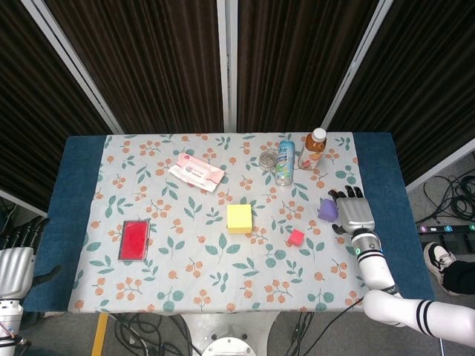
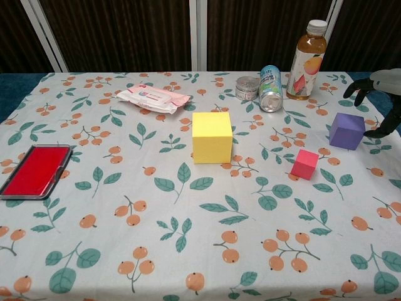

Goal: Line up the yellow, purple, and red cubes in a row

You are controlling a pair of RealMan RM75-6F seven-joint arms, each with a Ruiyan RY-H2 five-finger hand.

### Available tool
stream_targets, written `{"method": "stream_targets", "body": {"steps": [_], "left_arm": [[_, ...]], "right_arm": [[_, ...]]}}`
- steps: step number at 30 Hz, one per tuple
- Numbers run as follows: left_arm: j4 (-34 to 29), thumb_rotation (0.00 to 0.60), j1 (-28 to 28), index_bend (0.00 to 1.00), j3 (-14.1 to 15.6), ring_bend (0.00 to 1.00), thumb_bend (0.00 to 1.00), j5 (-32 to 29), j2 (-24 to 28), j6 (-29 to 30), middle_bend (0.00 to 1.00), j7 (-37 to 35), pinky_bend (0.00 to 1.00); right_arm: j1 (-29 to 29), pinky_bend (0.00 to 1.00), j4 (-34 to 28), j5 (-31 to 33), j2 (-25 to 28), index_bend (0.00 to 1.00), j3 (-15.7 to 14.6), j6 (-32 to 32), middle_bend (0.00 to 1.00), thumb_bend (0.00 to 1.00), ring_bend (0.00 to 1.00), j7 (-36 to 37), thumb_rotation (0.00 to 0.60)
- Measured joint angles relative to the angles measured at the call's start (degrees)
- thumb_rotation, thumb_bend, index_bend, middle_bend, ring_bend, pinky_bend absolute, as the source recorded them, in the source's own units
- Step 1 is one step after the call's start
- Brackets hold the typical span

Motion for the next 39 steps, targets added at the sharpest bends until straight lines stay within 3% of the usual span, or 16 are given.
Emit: {"method": "stream_targets", "body": {"steps": [11, 26, 33, 39], "left_arm": [[0.78, 0.600, 0.03, 0.17, 0.16, 0.14, 0.14, -0.23, -0.26, -0.24, 0.19, -0.68, 0.16], [1.05, 0.600, -0.13, 0.17, 0.20, 0.14, 0.14, -0.34, -0.33, -0.51, 0.19, -0.86, 0.16], [1.37, 0.600, -0.03, 0.17, 0.28, 0.14, 0.14, -0.55, -0.37, -0.60, 0.19, -1.14, 0.16], [1.34, 0.600, -0.04, 0.17, 0.21, 0.14, 0.14, -0.67, -0.28, -0.60, 0.19, -1.00, 0.16]], "right_arm": [[0.72, 0.00, 7.42, 5.28, -4.82, 0.23, 0.99, -0.74, 0.20, 0.17, 0.00, -3.51, 0.600], [1.20, 0.00, 11.79, 8.01, -8.72, 0.31, 3.65, -3.16, 0.20, 0.18, 0.00, -3.90, 0.600], [1.41, 0.00, 13.58, 8.65, -10.06, 0.43, 4.46, -1.46, 0.21, 0.31, 0.01, -5.14, 0.600], [1.22, 0.00, 10.03, 7.18, -8.22, 0.45, 5.88, -1.65, 0.21, 0.32, 0.01, -3.73, 0.600]]}}
